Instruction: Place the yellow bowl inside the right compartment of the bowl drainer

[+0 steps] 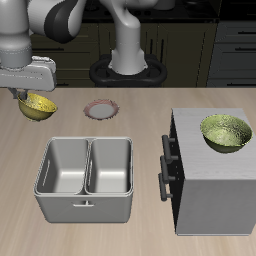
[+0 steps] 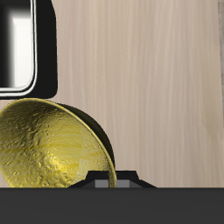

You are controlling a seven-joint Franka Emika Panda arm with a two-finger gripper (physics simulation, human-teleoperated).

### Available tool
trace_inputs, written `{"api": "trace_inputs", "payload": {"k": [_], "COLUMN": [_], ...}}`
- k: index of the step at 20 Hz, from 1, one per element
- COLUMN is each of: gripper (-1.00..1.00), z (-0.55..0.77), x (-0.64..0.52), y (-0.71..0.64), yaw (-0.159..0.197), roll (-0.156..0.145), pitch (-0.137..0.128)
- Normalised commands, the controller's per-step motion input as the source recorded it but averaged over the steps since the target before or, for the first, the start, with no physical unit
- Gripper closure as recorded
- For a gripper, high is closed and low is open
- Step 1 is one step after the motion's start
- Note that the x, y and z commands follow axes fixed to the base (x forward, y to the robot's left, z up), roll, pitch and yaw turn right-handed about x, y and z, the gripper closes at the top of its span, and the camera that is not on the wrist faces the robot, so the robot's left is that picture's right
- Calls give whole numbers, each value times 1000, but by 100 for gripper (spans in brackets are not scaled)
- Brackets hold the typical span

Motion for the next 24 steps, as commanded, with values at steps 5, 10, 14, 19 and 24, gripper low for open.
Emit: {"api": "trace_inputs", "payload": {"k": [5, 10, 14, 19, 24], "gripper": [100, 100, 100, 100, 100], "z": [400, 295, 256, 261, 207], "x": [-216, -83, -42, 127, 193], "y": [2, 52, 46, 148, 73], "yaw": [-18, -11, 2, 12, -17], "roll": [-28, -7, -26, 4, -10], "pitch": [-44, -32, -22, -28, -6]}}
